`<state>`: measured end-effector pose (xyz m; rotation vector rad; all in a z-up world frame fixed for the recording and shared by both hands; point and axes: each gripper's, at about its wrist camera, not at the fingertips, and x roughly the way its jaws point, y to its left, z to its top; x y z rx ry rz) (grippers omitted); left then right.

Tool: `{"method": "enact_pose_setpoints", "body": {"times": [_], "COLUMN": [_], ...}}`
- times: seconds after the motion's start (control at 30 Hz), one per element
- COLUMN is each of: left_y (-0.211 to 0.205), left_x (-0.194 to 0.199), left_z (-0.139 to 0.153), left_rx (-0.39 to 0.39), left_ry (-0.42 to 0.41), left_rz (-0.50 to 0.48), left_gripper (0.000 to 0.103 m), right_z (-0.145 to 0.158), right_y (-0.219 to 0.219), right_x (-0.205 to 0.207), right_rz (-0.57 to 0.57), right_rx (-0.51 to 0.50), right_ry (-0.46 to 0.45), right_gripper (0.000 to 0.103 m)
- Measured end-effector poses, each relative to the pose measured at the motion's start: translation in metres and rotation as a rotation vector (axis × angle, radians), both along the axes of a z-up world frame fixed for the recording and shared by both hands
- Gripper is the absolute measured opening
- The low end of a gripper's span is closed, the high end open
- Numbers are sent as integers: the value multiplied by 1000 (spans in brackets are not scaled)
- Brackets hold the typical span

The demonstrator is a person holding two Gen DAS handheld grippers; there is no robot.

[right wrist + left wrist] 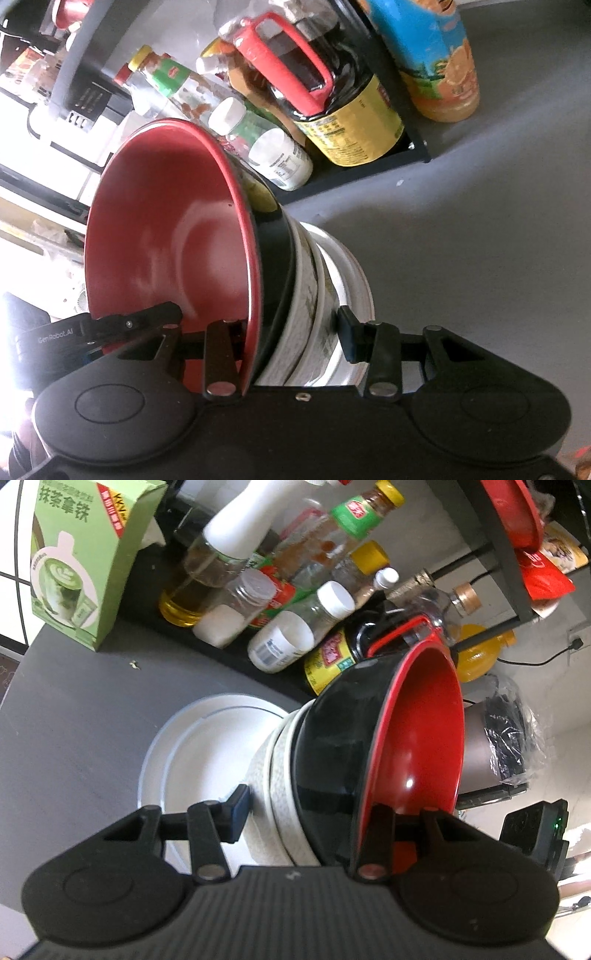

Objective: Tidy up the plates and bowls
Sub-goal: 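Lift the bowl stack with both grippers and carry it over the plate stack, then lower the bowl stack onto the 'BAKERY' plate and open both grippers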

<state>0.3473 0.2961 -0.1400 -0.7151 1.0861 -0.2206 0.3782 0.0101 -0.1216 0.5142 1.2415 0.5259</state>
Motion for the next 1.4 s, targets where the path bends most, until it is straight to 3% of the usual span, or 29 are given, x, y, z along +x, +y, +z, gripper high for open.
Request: {"method": "enact_pose_setpoints", "body": {"times": [0.37,0.53,0.63,0.77,1.07,1.23,1.4], "left_y": [19,27,26,28,28,26,19], "left_x": [13,16,13,10,-5,-21,-46], "left_z": [-13,-25,-25,-23,1,21,39], "left_rx": [-6,-36,-51,-64,-22,67,157], "left_ry": [5,60,64,65,-1,-49,-85], "left_rz": [-34,-11,-7,15,-7,-7,26], "left_gripper": [46,49,49,50,53,60,70], "right_z": [-12,-16,-17,-10,14,31,49], "right_y": [20,24,28,26,14,10,7], "right_x": [-7,-12,-16,-24,-44,-58,-75], "right_rz": [-68,-106,-110,-129,-185,-180,-135], "right_rx": [-6,1,-10,-15,-27,-22,-73], "right_ry": [5,10,49,35,-1,-39,-101], "right_gripper": [39,40,45,45,49,49,65]}}
